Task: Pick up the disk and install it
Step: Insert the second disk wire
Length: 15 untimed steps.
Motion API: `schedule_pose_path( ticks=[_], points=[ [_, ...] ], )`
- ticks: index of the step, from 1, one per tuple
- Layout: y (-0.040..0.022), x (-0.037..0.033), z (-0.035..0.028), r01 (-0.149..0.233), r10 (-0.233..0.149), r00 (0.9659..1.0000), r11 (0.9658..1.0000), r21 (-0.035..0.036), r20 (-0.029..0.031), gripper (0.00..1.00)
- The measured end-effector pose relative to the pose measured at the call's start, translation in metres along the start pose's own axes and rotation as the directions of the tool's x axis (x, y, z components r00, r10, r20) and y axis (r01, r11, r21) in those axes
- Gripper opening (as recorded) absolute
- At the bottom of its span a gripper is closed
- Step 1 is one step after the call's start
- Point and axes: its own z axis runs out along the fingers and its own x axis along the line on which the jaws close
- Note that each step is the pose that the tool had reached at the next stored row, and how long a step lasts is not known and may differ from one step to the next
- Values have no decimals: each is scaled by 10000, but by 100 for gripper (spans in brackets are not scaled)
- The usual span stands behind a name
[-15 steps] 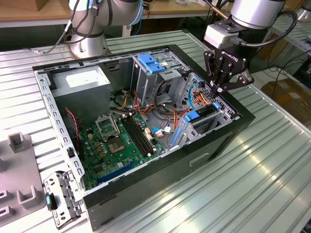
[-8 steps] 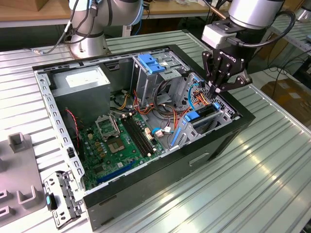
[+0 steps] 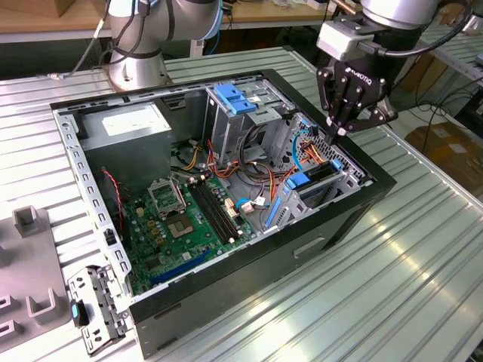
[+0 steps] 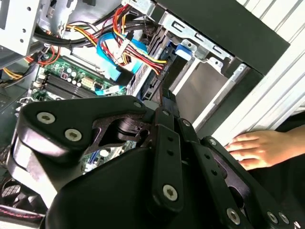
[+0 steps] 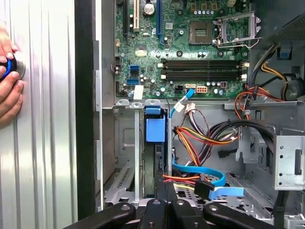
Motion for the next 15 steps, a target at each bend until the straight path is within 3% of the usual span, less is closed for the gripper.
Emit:
schedule_pose_path(
  ticks=[2, 4, 7, 11, 15],
  points=[
    [15, 1, -17, -3, 3, 10000, 10000, 0, 14, 11],
    [105, 2, -21, -2, 2, 10000, 10000, -1, 29, 11],
    [149, -4, -26, -1, 1, 10000, 10000, 0, 32, 11],
    [149, -188, -36, 0, 0, 10000, 10000, -9, 2, 11],
    [132, -299, -43, -9, 8, 10000, 10000, -14, -63, 11]
  ],
)
